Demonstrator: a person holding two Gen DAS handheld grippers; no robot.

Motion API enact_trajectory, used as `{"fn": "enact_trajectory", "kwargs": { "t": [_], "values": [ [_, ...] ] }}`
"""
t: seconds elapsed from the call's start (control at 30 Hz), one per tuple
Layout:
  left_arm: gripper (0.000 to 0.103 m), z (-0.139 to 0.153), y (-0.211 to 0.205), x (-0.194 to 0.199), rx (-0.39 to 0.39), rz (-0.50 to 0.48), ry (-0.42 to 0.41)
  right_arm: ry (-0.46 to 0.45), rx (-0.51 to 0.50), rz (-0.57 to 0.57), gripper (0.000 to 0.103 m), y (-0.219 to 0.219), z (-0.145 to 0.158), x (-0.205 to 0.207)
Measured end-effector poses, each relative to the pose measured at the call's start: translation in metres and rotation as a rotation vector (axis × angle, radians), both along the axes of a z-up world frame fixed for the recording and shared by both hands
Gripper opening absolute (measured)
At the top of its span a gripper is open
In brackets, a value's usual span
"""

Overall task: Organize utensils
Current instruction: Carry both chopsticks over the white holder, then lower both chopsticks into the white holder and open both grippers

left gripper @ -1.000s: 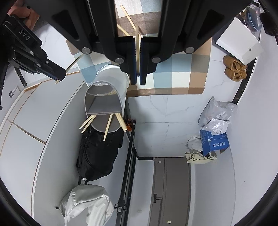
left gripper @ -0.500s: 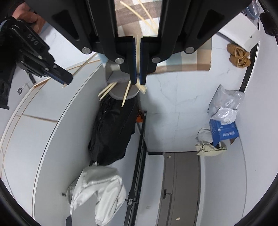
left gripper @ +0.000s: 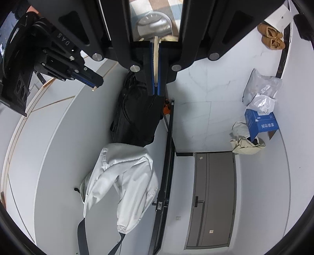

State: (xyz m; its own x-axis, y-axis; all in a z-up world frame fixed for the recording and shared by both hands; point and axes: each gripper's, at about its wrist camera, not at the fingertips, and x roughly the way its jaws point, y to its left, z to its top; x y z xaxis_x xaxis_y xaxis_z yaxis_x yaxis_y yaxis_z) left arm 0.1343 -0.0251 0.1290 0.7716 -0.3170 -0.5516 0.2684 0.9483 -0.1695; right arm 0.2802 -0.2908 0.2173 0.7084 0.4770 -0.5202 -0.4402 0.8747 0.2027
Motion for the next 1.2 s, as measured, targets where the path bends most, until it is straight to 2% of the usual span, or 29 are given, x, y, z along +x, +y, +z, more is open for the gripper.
{"fn": "enact_trajectory", "kwargs": {
  "t": [0.3,0.57,0.8,0.9,1.03,1.1,1.13,1.17,1.2],
  "values": [
    [0.000,-0.022,-0.007,0.021,0.014,-0.028,0.045,0.007,-0.046,0.019,0.004,0.012,-0.019,0.033],
    [0.000,-0.049,-0.005,0.028,0.024,-0.040,0.117,0.053,-0.061,0.022,0.004,0.011,-0.052,0.043],
    [0.000,-0.059,-0.013,0.035,0.063,-0.044,0.138,0.087,-0.057,0.037,0.004,0.012,-0.072,0.045],
    [0.000,-0.065,-0.012,0.038,0.056,-0.053,0.159,0.105,-0.057,0.041,0.004,0.013,-0.082,0.045],
    [0.000,-0.079,-0.006,0.043,0.008,-0.090,0.232,0.169,-0.038,0.052,0.007,0.010,-0.098,0.048],
    [0.011,-0.086,-0.005,0.045,0.017,-0.089,0.264,0.195,-0.021,0.054,0.015,0.007,-0.105,0.048],
    [0.024,-0.089,-0.004,0.045,0.016,-0.091,0.267,0.204,-0.013,0.057,0.019,0.005,-0.108,0.048],
    [0.033,-0.089,-0.001,0.043,0.011,-0.079,0.257,0.210,-0.011,0.054,0.019,0.003,-0.111,0.047],
    [0.037,-0.089,0.001,0.042,0.008,-0.066,0.249,0.214,-0.013,0.047,0.019,0.001,-0.113,0.046]
  ]
}}
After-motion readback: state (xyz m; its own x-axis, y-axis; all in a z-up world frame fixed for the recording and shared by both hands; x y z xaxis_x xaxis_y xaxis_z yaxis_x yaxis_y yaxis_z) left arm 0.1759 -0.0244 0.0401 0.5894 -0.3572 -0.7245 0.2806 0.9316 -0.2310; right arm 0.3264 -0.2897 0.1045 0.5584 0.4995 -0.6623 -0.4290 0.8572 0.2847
